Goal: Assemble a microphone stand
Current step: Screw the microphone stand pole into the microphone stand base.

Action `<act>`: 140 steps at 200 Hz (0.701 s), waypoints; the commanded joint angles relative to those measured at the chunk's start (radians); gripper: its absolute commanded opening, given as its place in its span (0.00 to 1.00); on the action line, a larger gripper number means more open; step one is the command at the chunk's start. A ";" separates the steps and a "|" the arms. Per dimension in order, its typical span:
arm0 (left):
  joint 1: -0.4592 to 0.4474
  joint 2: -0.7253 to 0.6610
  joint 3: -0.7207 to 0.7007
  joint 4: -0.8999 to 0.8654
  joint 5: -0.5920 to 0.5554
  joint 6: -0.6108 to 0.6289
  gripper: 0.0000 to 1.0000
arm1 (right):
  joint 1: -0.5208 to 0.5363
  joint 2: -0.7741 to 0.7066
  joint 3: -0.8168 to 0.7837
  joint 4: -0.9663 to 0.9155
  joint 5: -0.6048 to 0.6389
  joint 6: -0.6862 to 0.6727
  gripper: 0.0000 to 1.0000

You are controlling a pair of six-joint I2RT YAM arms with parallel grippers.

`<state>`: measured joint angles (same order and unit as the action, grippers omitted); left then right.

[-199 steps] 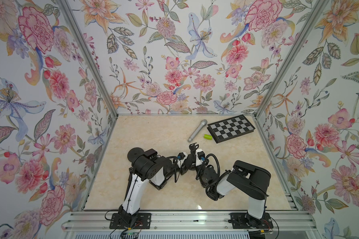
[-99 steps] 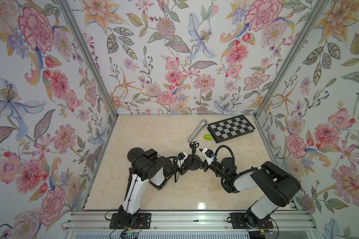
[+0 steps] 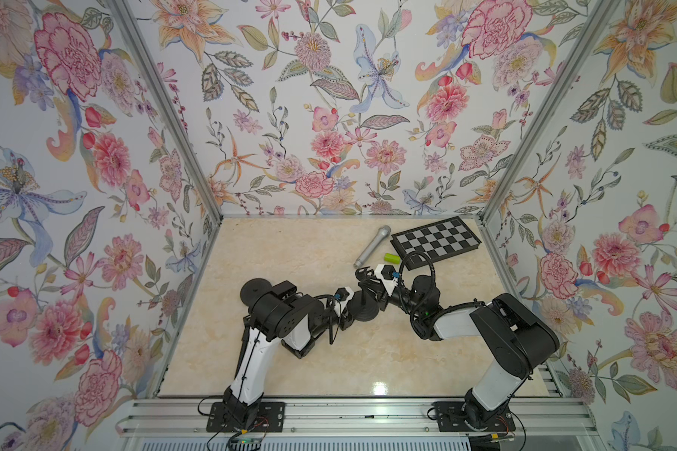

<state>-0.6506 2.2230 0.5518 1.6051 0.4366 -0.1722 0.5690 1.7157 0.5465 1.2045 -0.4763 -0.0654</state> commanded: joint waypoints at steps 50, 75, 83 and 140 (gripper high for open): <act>0.015 0.073 0.004 0.100 -0.017 0.007 0.56 | 0.425 0.108 -0.051 -0.003 1.287 0.246 0.00; 0.006 0.061 -0.003 0.083 -0.019 0.019 0.54 | 0.484 0.129 -0.007 -0.045 1.264 0.248 0.00; 0.005 0.064 -0.004 0.092 -0.019 0.022 0.54 | 0.484 0.116 -0.010 -0.045 1.235 0.239 0.00; 0.009 0.062 -0.013 0.102 -0.023 0.030 0.55 | 0.218 -0.044 -0.150 0.009 0.376 0.083 0.49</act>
<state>-0.6464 2.2276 0.5632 1.6047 0.4397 -0.1825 0.9337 1.7126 0.4549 1.2701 0.4545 0.0383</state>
